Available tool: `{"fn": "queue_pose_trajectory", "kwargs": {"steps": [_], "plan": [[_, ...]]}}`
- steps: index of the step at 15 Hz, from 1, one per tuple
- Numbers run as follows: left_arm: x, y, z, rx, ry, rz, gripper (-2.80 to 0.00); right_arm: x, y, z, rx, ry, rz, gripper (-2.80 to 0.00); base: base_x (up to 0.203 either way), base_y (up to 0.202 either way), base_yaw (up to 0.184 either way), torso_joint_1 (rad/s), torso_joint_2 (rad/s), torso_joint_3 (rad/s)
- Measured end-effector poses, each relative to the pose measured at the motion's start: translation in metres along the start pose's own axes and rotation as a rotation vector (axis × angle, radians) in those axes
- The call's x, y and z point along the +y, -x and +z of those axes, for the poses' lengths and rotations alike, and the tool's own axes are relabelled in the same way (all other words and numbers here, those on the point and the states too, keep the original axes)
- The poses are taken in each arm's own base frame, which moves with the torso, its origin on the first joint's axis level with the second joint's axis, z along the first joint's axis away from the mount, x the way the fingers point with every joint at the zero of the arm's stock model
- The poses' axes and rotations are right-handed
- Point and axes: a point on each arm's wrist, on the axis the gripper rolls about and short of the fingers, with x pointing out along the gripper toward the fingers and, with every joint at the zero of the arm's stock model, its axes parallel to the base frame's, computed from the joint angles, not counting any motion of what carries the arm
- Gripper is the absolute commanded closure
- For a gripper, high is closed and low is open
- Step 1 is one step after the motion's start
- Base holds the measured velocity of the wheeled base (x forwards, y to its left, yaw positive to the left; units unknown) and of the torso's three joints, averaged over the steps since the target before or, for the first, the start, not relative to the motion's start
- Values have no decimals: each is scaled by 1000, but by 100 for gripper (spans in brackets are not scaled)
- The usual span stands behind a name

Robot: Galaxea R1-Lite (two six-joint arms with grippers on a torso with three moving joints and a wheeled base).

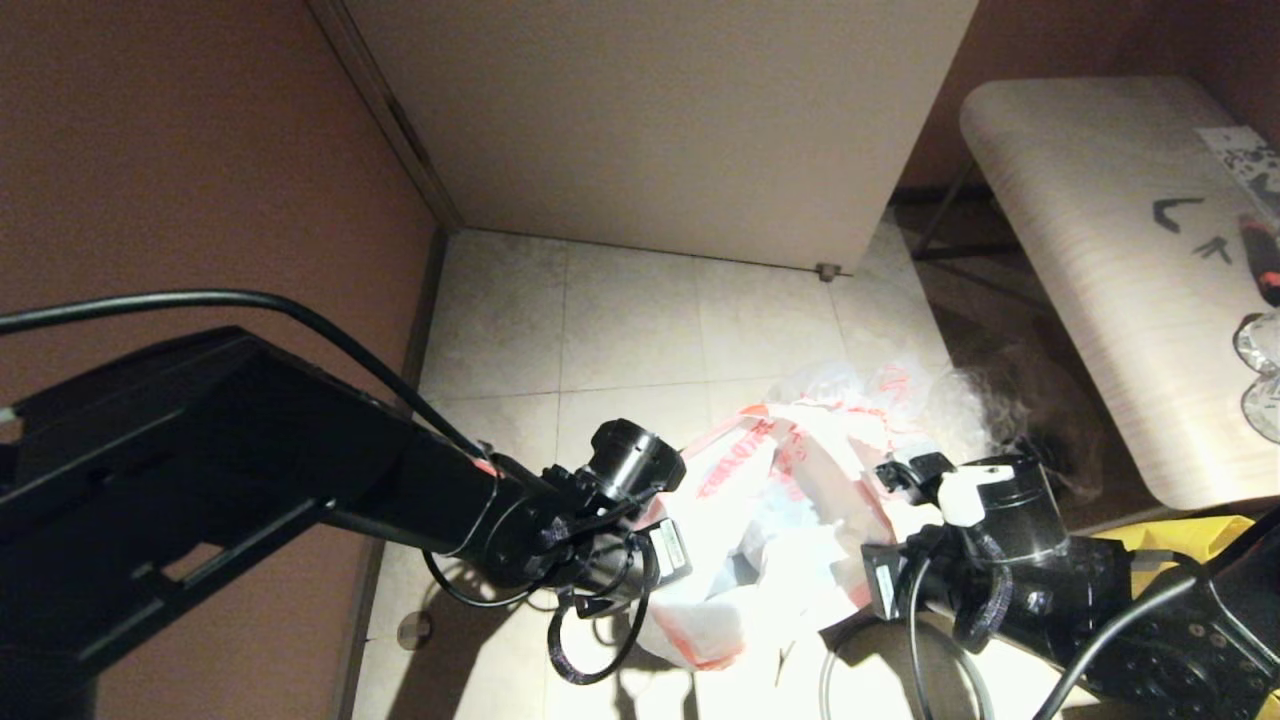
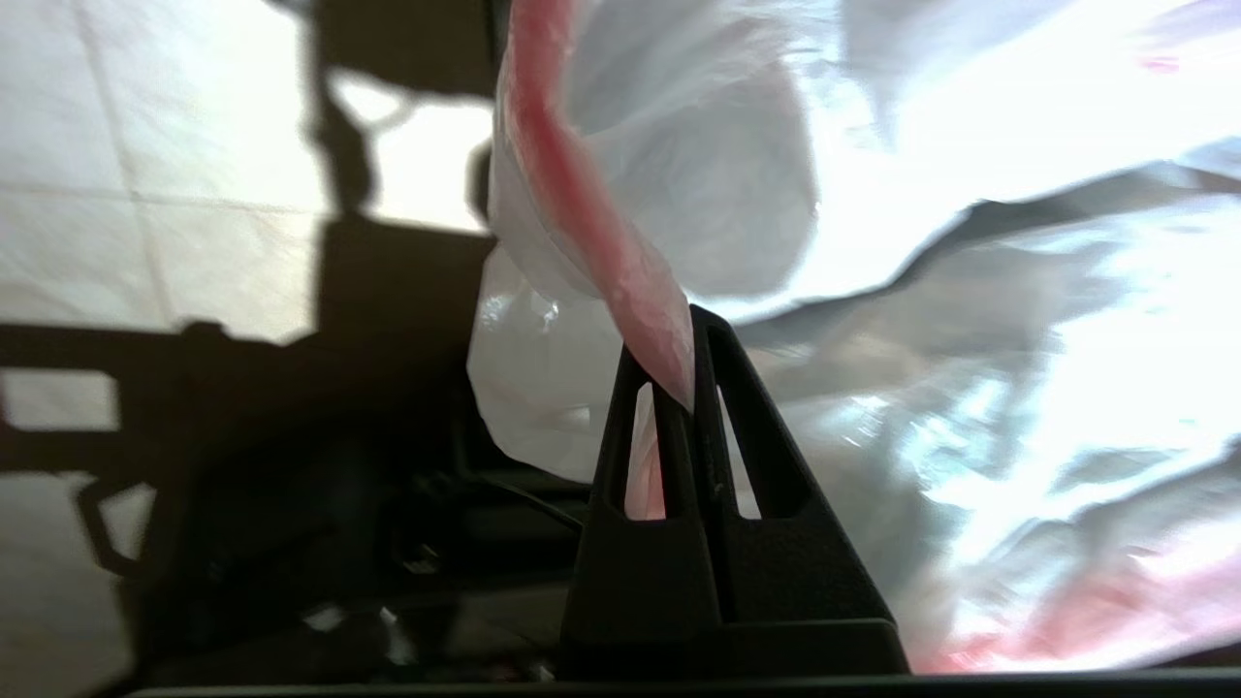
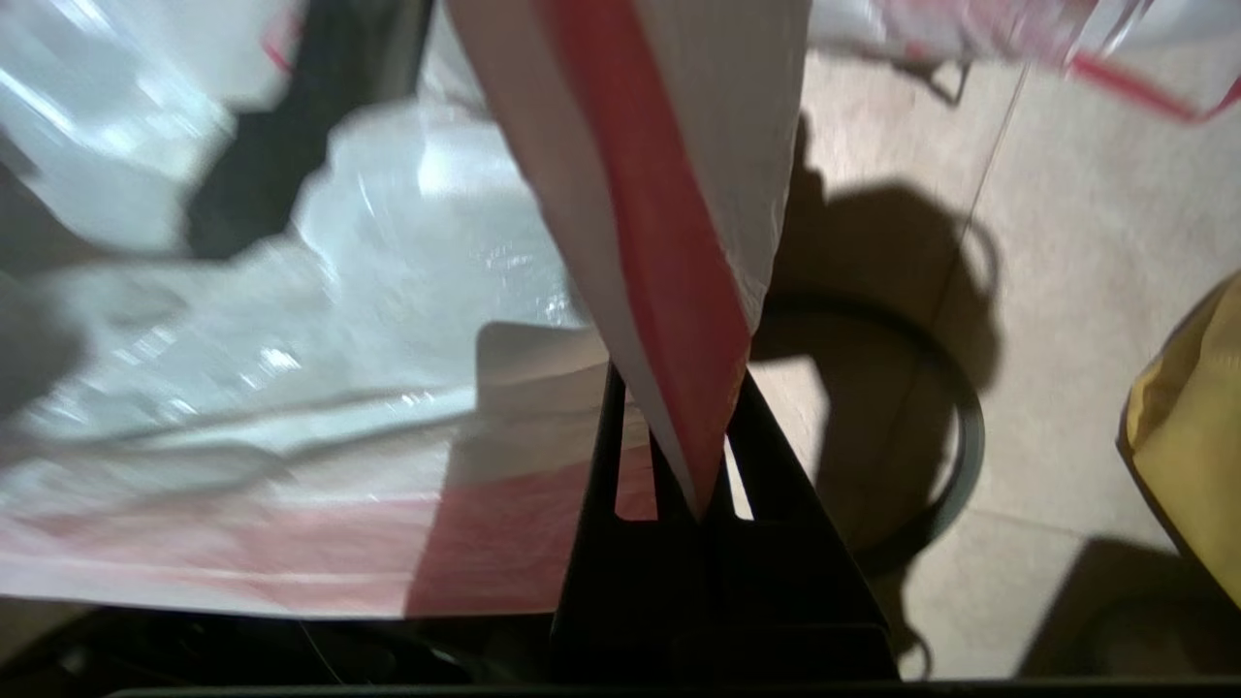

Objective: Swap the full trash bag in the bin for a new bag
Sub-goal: Put the new garbage bag on the trash can

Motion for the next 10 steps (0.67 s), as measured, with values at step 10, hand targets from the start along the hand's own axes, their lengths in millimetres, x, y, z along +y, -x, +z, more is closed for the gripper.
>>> {"fn": "queue_pose_trajectory", "kwargs": {"steps": [10], "plan": [[15, -78, -34, -109, -282, 190, 0, 17, -103, -46, 152, 151, -46, 0, 0, 0, 0, 0, 0, 0]]}}
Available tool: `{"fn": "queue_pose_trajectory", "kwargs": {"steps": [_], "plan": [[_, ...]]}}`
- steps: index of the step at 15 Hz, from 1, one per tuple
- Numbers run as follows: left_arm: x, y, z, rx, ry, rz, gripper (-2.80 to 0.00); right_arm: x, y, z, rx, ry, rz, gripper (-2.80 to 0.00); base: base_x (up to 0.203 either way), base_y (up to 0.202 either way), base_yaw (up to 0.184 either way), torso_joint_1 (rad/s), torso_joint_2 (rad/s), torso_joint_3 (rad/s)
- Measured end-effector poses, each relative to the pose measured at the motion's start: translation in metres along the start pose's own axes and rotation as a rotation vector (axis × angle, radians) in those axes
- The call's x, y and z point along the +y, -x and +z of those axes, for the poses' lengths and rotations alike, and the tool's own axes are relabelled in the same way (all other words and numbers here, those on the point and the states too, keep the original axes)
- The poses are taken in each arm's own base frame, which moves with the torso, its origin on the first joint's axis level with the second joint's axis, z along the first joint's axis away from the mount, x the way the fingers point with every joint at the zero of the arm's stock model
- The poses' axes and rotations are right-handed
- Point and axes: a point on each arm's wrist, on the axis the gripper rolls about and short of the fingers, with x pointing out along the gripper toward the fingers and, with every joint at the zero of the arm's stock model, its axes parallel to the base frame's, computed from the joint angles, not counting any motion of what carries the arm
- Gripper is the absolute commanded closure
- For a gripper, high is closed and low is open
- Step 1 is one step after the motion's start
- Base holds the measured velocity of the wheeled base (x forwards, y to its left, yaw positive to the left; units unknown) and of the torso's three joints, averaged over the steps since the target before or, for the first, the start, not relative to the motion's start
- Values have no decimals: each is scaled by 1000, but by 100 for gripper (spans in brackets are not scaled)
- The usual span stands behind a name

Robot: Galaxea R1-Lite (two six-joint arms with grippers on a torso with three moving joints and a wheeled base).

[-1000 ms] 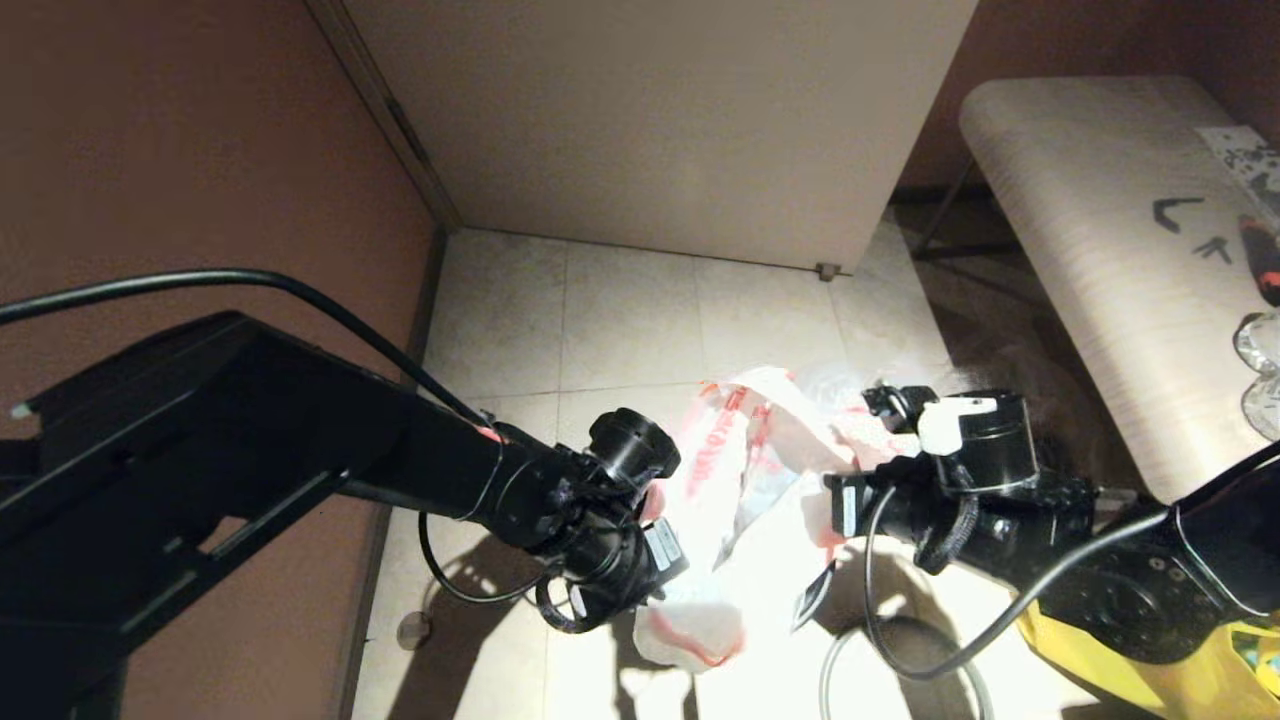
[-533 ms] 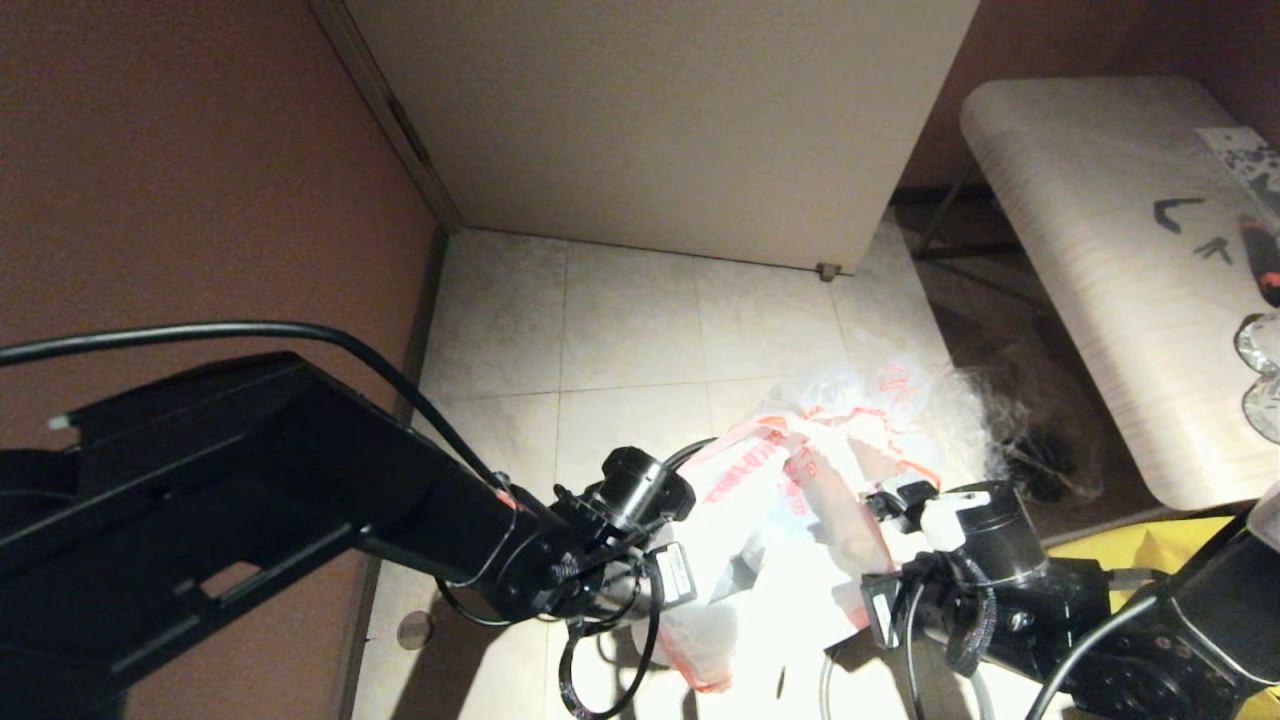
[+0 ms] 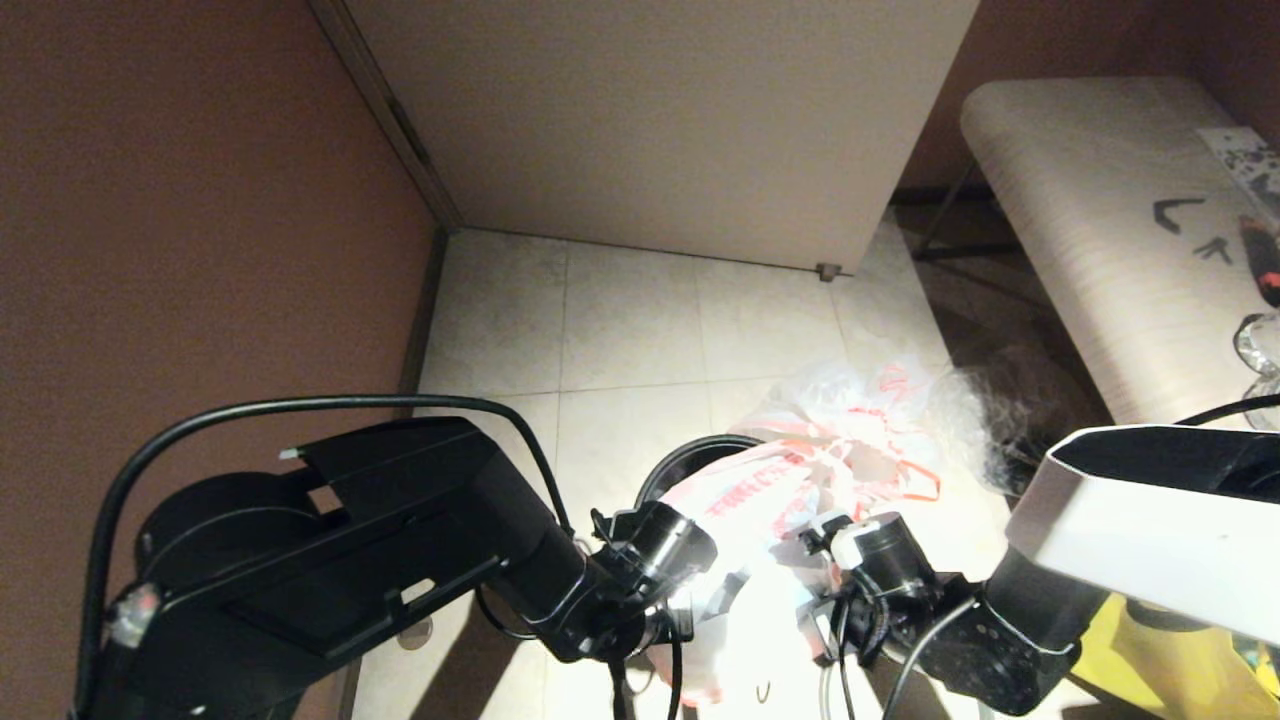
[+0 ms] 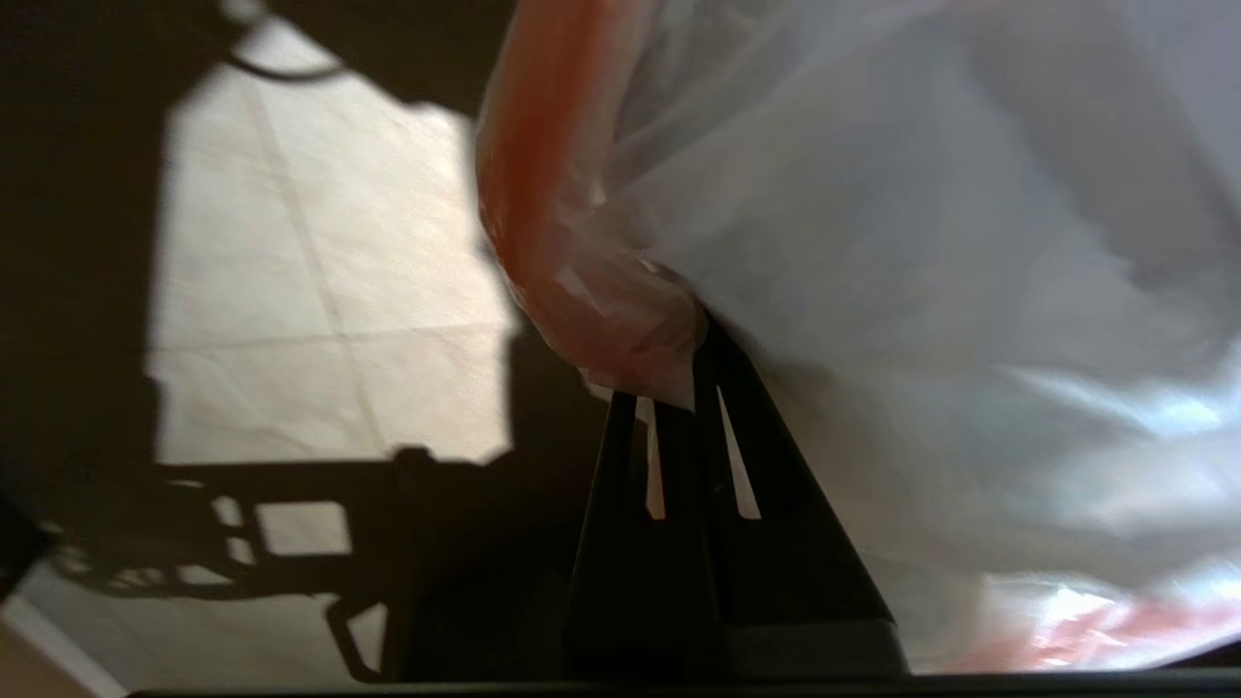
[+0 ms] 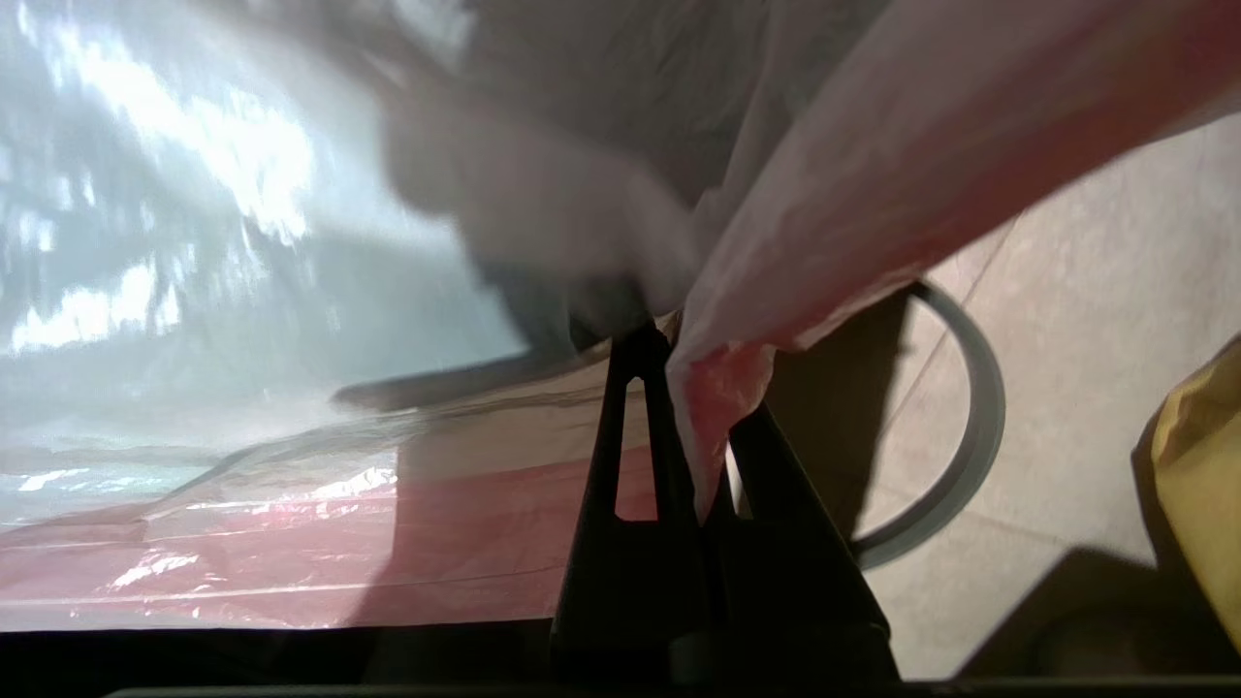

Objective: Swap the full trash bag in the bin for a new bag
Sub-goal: Put the new garbage bag on the trash can

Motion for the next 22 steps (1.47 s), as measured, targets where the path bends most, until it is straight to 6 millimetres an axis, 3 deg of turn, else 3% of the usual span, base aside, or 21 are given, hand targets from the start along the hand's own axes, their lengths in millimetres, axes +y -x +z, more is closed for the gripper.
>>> {"fn": "queue_pose_trajectory", "kwargs": {"steps": [6, 9, 14, 18, 22], "plan": [[28, -18, 34, -215, 137, 126, 0, 11, -41, 35, -97, -4, -8, 0, 0, 0, 0, 0, 0, 0], [59, -14, 55, -301, 238, 144, 0, 25, -39, 55, -174, -4, 16, 0, 0, 0, 0, 0, 0, 0], [89, -16, 68, -415, 330, 139, 0, 51, -38, 80, -263, 46, -15, 0, 0, 0, 0, 0, 0, 0], [106, -21, 69, -429, 354, 173, 0, 57, -54, 70, -233, 73, -52, 0, 0, 0, 0, 0, 0, 0], [99, -32, 54, -378, 274, 186, 0, 57, -63, 59, -207, 47, -105, 0, 0, 0, 0, 0, 0, 0]]}}
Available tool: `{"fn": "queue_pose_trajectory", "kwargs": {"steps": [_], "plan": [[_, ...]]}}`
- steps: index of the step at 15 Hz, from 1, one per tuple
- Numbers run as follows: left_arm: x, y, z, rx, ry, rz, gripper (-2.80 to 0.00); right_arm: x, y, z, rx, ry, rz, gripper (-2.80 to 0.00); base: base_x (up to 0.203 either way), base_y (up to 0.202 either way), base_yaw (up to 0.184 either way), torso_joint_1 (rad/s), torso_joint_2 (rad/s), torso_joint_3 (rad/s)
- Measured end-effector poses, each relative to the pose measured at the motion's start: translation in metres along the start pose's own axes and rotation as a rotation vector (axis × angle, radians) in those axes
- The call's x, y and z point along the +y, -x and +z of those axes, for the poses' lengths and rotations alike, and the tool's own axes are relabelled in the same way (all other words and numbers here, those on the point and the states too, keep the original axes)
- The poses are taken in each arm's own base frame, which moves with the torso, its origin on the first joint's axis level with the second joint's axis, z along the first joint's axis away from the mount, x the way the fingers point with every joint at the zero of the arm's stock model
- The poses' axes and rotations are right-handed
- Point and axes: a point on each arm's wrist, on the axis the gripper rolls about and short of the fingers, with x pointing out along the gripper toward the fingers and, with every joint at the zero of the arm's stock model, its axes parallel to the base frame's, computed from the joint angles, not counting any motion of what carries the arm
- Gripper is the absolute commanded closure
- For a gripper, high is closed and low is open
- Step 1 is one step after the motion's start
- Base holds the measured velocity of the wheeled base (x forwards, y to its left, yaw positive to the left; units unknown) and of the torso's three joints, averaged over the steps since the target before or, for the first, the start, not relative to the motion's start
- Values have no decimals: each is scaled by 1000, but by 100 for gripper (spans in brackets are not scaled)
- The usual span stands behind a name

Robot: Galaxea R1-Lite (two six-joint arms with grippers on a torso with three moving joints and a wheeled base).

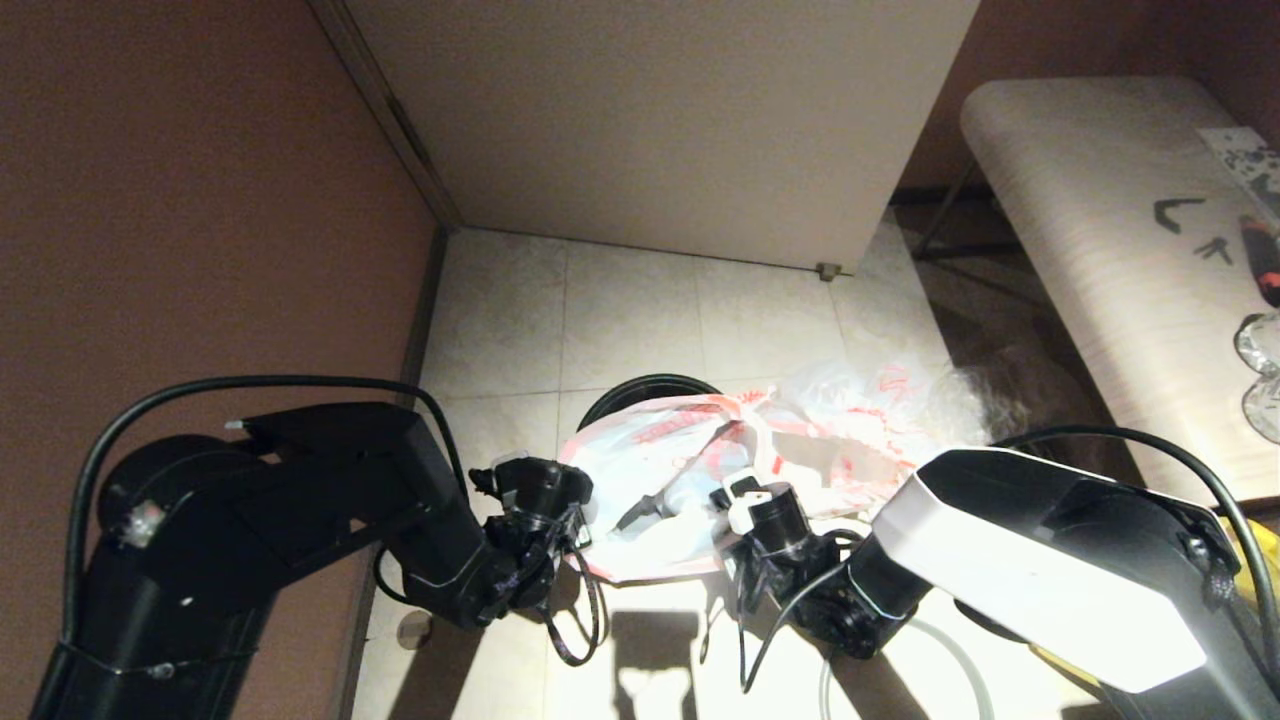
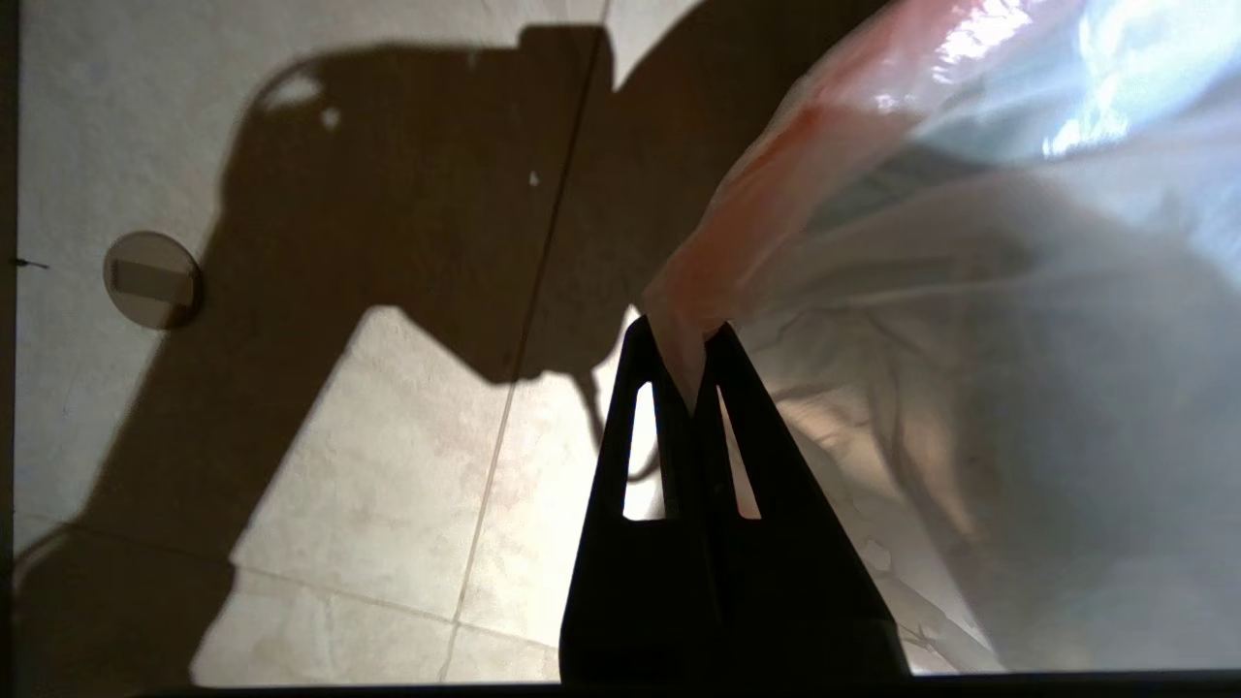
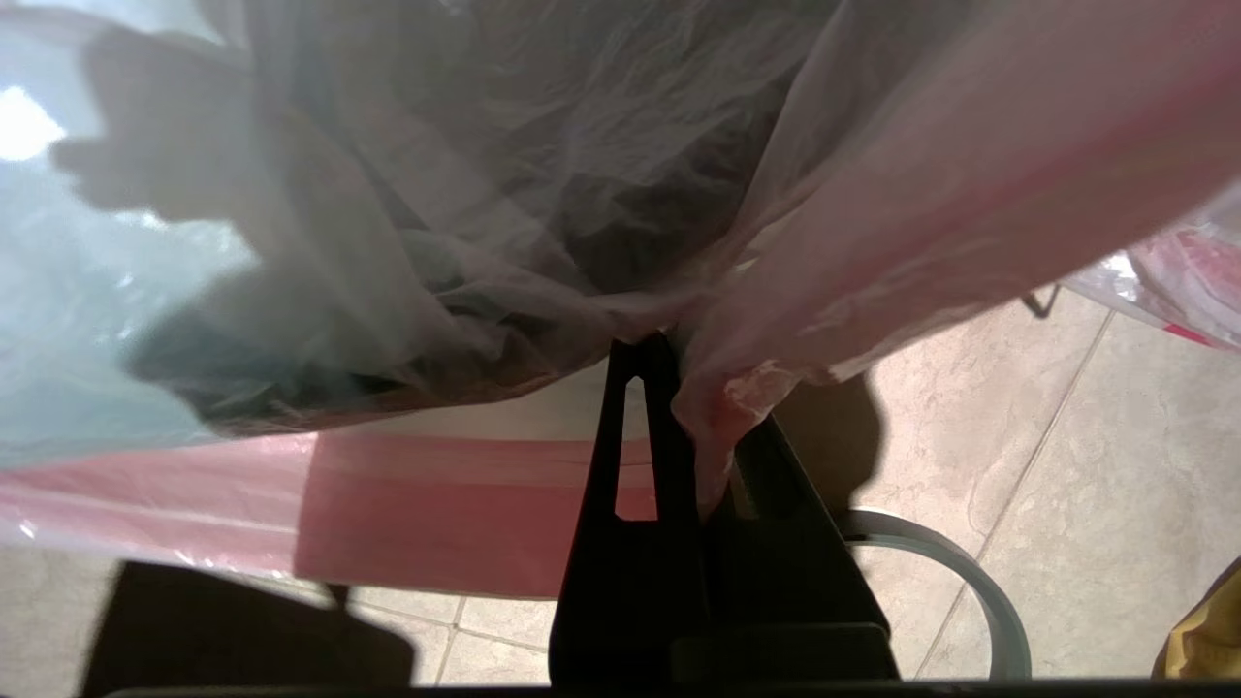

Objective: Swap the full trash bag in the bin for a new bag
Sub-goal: Put the new garbage bag on the trash can

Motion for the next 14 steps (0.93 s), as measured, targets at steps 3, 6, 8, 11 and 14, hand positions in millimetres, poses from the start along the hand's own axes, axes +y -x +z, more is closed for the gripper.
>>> {"fn": "queue_pose_trajectory", "kwargs": {"steps": [3, 6, 8, 11, 14], "plan": [[-3, -7, -14, 24, -52, 4, 0, 0, 6, 4, -5, 8, -43, 0, 0, 0, 0, 0, 0, 0], [0, -12, -22, 42, -63, 20, 0, 0, 7, 4, -3, 39, -69, 0, 0, 0, 0, 0, 0, 0], [0, -10, -19, 36, -52, 16, -280, 0, 8, 4, -5, 54, -77, -280, 0, 0, 0, 0, 0, 0], [7, 13, -7, 43, -49, -12, -280, 3, 10, 6, -10, 60, -71, -280, 0, 0, 0, 0, 0, 0], [25, 54, 8, 55, -40, -47, -280, 3, 11, 7, -16, 59, -70, -280, 0, 0, 0, 0, 0, 0]]}}
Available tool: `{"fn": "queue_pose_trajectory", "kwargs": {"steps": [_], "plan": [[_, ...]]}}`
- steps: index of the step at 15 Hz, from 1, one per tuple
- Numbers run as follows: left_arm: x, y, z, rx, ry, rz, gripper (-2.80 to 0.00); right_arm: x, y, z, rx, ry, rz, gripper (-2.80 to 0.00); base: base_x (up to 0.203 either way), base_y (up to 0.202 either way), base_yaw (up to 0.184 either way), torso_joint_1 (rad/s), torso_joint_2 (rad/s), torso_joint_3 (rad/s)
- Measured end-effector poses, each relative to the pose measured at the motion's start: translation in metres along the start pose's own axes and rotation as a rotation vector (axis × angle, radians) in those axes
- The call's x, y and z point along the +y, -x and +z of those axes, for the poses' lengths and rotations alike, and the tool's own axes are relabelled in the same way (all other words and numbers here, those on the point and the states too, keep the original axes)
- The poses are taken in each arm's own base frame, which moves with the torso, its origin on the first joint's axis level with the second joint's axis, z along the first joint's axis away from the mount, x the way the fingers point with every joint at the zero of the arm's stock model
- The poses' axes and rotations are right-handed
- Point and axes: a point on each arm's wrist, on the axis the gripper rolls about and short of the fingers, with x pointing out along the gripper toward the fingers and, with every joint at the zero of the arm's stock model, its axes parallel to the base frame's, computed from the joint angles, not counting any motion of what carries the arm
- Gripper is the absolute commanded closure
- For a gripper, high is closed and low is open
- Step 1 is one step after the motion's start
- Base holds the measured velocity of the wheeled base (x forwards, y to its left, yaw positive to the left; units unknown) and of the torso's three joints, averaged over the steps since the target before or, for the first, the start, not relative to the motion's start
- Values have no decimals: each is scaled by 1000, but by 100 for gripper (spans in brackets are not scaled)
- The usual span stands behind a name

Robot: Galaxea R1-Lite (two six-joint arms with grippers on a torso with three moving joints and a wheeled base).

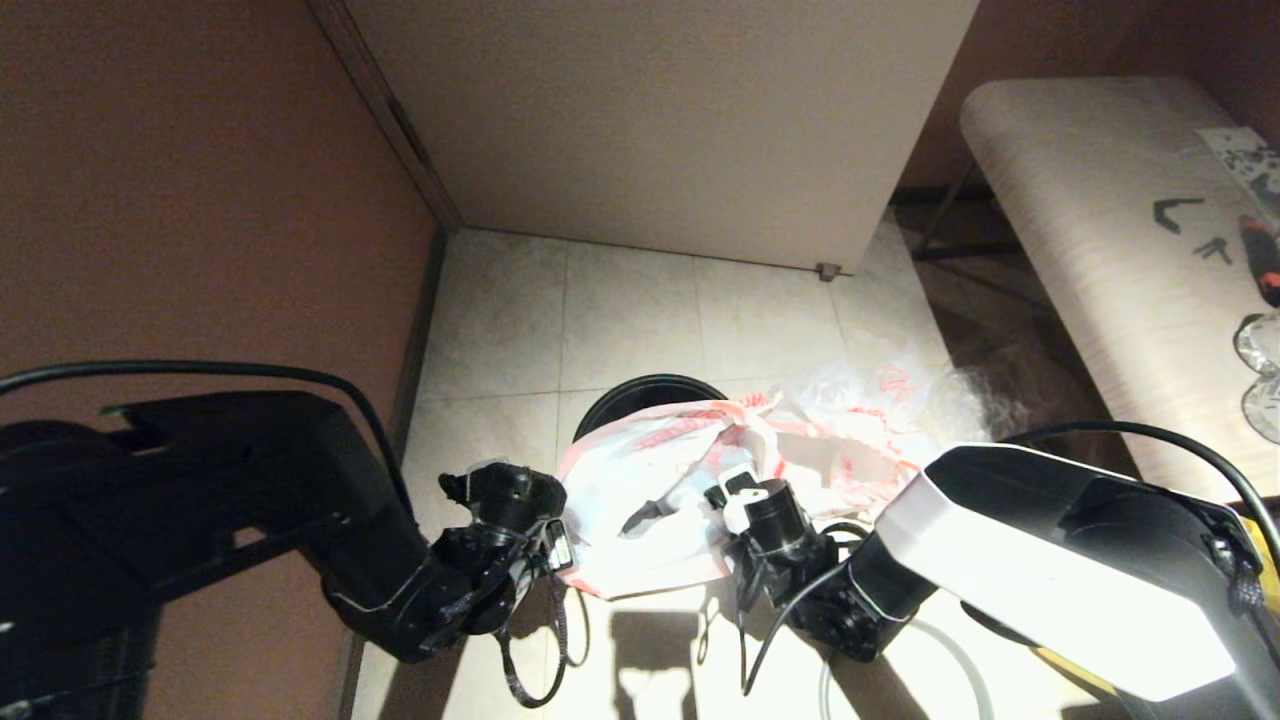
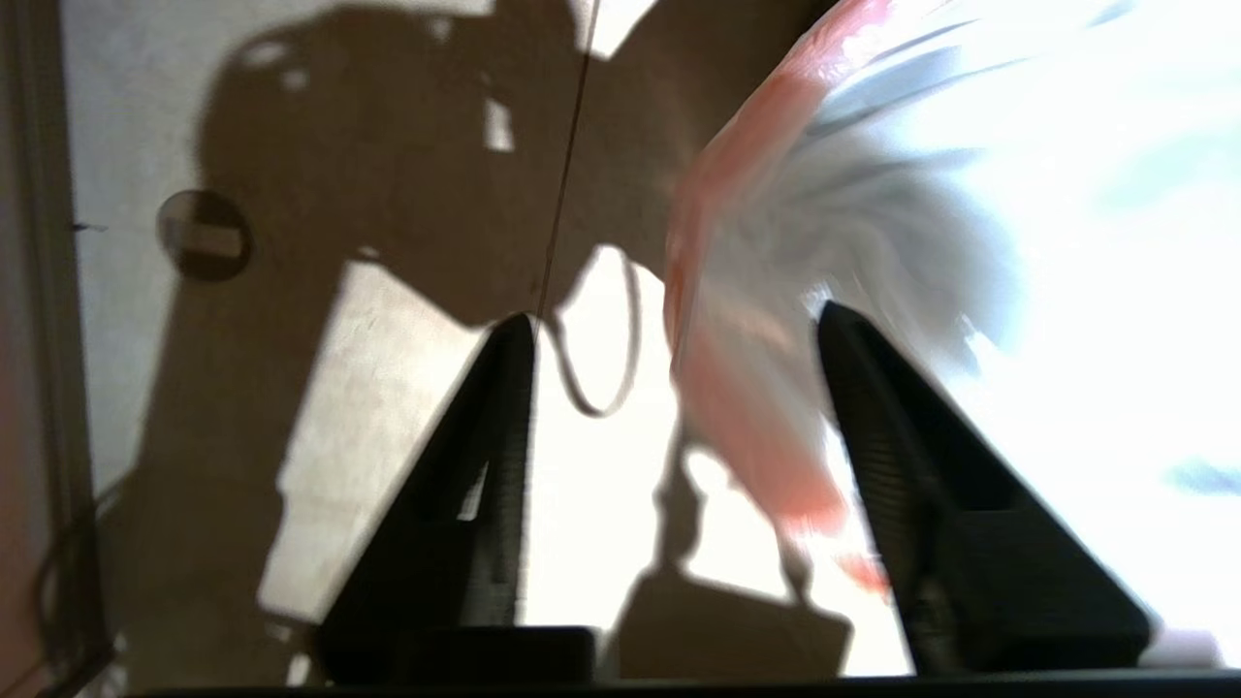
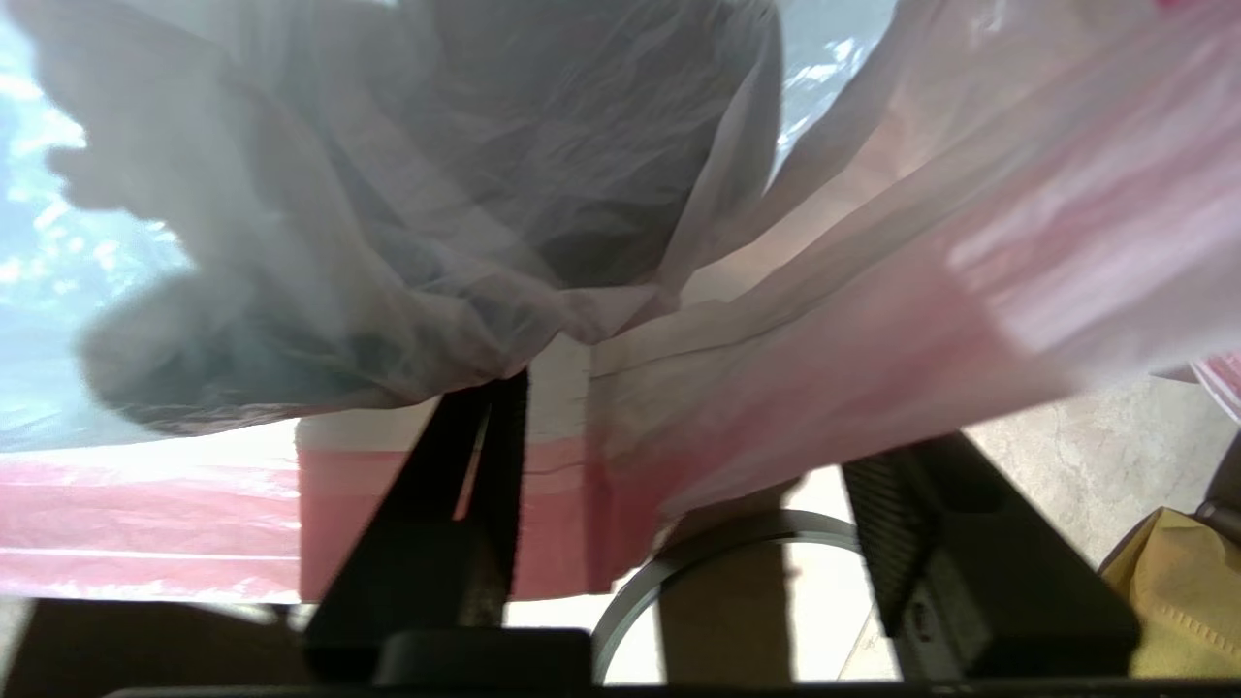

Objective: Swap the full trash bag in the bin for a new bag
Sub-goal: Put the new garbage bag on the trash can

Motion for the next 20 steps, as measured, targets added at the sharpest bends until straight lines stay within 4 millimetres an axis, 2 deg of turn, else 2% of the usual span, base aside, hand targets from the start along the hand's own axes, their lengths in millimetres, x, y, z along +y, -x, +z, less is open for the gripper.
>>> {"fn": "queue_pose_trajectory", "kwargs": {"steps": [3, 6, 10, 16, 17, 20], "plan": [[7, 32, 12, 43, 68, -75, -280, 0, 0, 1, -2, -2, 0, -280, 0, 0, 0, 0, 0, 0], [-7, 37, 24, 142, 148, -158, -280, 0, -1, -1, 2, 1, 0, -280, 0, 0, 0, 0, 0, 0], [-29, 5, 22, 204, 165, -137, -280, 0, -1, -2, 4, 2, -1, -280, 0, 0, 0, 0, 0, 0], [-56, -49, 14, 158, 114, -94, -280, -1, -1, -2, 3, -2, -3, -280, 0, 0, 0, 0, 0, 0], [-59, -56, 14, 145, 107, -85, 0, -1, -1, -1, 1, -3, -3, -280, 0, 0, 0, 0, 0, 0], [-61, -64, 11, 141, 108, -82, 0, -4, 2, 4, -10, -4, -4, -280, 0, 0, 0, 0, 0, 0]]}}
